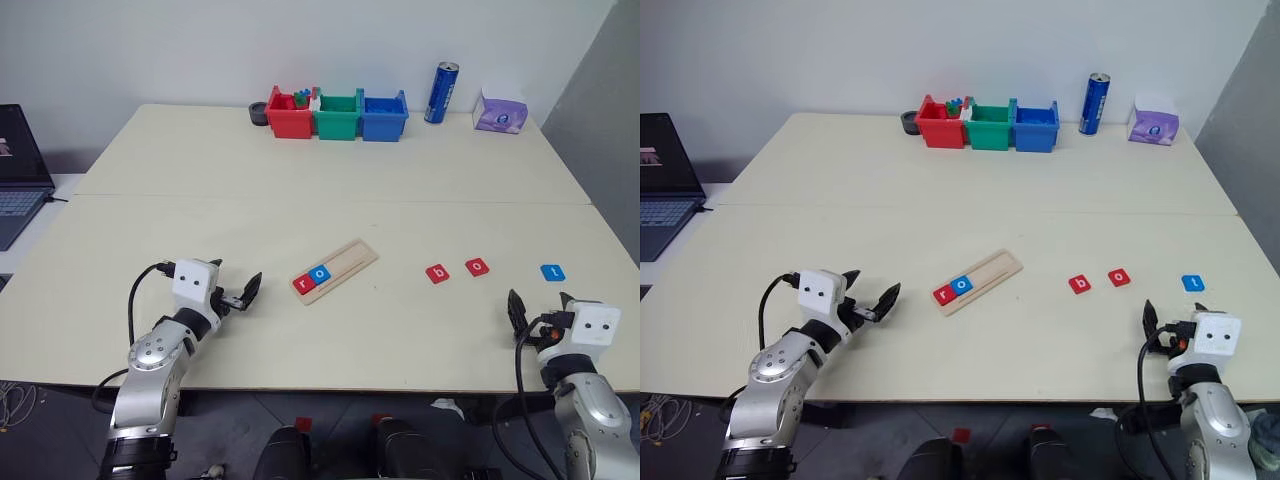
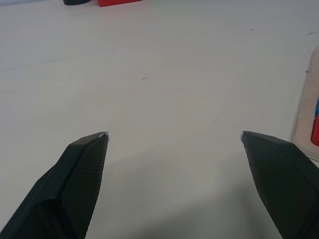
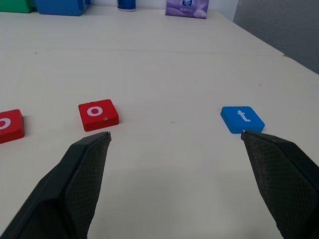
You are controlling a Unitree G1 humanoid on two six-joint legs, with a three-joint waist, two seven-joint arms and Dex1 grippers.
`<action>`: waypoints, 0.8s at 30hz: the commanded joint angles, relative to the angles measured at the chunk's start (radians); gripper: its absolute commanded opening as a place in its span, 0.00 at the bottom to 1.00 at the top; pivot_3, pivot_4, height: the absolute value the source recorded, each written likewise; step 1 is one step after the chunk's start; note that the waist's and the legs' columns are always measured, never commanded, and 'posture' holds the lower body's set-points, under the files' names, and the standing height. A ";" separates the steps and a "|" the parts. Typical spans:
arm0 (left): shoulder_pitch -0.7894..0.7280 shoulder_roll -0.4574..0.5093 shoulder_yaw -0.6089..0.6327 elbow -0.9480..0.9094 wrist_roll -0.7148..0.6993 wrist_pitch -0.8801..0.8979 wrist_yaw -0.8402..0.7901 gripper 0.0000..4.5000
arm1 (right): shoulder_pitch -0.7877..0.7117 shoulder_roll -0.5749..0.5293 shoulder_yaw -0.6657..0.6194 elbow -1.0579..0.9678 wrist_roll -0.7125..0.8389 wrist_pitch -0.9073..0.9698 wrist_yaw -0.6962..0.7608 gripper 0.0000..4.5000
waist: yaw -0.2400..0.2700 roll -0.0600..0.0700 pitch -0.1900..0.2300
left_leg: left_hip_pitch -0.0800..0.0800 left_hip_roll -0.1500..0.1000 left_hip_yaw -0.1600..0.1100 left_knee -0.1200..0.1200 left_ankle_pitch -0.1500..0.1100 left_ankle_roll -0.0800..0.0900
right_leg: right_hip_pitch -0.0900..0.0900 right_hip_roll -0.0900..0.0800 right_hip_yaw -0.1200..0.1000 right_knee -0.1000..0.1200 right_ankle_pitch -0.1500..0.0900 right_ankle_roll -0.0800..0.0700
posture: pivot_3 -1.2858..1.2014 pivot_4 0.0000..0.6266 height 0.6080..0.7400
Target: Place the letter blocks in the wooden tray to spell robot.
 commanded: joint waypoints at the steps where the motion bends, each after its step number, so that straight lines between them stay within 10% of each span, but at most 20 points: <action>1: 0.001 0.006 0.016 -0.043 -0.017 -0.040 -0.014 1.00 | -0.010 -0.006 0.000 -0.021 0.002 -0.013 0.007 0.99 | 0.000 0.000 0.000 | 0.000 0.000 0.000 0.000 0.000 0.000 | 0.000 0.000 0.000 0.000 0.000 0.000 | 0.52 0.24 1.00; 24: -0.017 0.024 0.003 -0.048 -0.039 -0.047 -0.039 1.00 | -0.045 -0.008 0.015 0.005 -0.002 -0.017 0.013 0.99 | 0.000 0.000 0.000 | 0.000 0.000 0.000 0.000 0.000 0.000 | 0.000 0.000 0.000 0.000 0.000 0.000 | 0.52 0.24 1.00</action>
